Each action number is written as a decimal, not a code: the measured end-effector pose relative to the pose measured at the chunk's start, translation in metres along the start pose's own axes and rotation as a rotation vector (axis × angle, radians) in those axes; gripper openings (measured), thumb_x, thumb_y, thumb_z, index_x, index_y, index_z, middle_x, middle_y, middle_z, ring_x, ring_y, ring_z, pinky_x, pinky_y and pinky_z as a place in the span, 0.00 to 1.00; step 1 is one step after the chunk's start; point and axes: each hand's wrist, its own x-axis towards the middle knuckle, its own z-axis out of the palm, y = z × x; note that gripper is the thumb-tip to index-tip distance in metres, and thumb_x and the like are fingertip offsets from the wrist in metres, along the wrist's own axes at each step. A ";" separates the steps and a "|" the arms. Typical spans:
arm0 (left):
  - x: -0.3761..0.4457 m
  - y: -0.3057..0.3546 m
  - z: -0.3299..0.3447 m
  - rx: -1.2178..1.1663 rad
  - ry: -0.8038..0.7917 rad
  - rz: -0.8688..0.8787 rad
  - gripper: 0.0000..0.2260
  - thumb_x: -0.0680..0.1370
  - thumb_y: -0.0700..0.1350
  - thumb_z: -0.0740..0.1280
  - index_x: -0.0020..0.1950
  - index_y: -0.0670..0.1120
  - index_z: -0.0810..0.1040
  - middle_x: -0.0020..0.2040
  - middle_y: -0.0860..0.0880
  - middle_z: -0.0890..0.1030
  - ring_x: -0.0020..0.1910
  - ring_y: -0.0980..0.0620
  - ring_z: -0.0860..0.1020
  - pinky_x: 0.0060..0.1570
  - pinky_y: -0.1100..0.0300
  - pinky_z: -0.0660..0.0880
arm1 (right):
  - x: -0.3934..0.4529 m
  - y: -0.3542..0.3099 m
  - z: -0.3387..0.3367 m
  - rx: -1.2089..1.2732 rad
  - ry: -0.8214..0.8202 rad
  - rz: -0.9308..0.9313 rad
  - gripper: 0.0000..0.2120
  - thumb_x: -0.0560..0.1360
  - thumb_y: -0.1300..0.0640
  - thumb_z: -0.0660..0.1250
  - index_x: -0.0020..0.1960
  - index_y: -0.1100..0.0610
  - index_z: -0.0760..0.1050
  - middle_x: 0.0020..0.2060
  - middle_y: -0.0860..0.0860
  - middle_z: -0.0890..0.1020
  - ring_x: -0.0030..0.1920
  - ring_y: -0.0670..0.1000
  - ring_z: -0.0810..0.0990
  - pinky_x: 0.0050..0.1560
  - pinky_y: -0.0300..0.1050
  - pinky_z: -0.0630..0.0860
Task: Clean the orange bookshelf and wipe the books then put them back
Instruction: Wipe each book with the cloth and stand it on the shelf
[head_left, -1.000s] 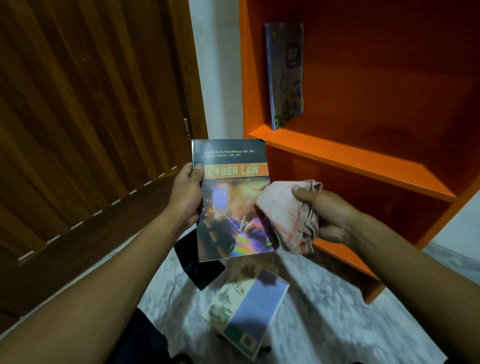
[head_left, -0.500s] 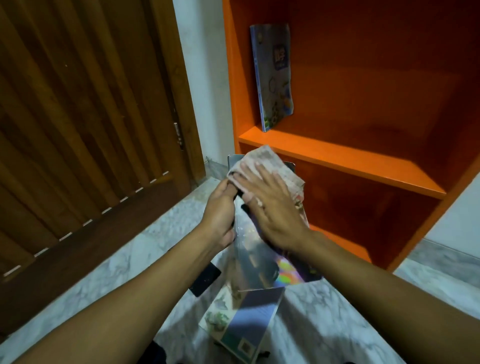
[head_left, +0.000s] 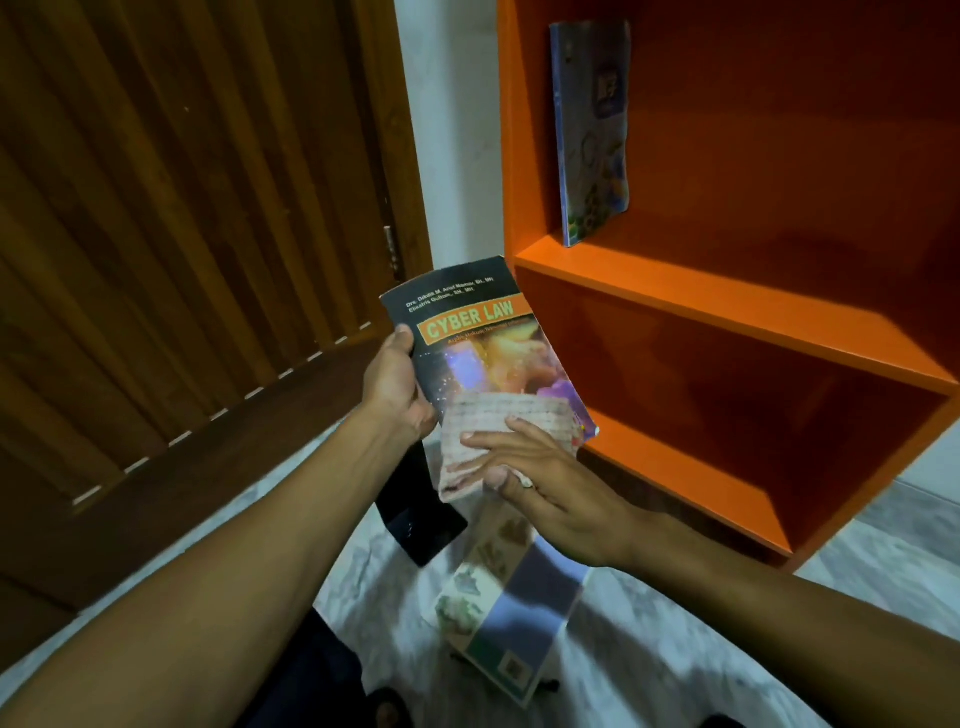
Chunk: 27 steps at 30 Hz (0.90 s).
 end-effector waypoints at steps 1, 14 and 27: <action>0.000 0.002 -0.001 -0.009 0.018 0.008 0.16 0.84 0.52 0.59 0.67 0.44 0.74 0.57 0.40 0.84 0.54 0.39 0.83 0.58 0.31 0.74 | 0.000 -0.002 0.001 0.027 0.013 0.020 0.29 0.82 0.40 0.47 0.57 0.57 0.81 0.62 0.48 0.80 0.67 0.39 0.71 0.74 0.40 0.56; -0.012 0.013 -0.007 0.533 -0.175 0.370 0.10 0.85 0.49 0.57 0.54 0.47 0.76 0.46 0.49 0.85 0.46 0.51 0.84 0.46 0.55 0.79 | -0.005 0.038 -0.042 -0.038 0.232 0.691 0.25 0.72 0.34 0.68 0.60 0.48 0.67 0.52 0.47 0.79 0.52 0.52 0.79 0.47 0.50 0.74; -0.043 0.024 0.004 0.891 -0.487 0.293 0.13 0.83 0.43 0.62 0.65 0.57 0.70 0.53 0.57 0.85 0.56 0.53 0.83 0.49 0.53 0.81 | 0.004 0.040 -0.080 0.670 0.377 0.584 0.19 0.76 0.52 0.67 0.61 0.63 0.75 0.56 0.62 0.83 0.60 0.68 0.79 0.63 0.70 0.72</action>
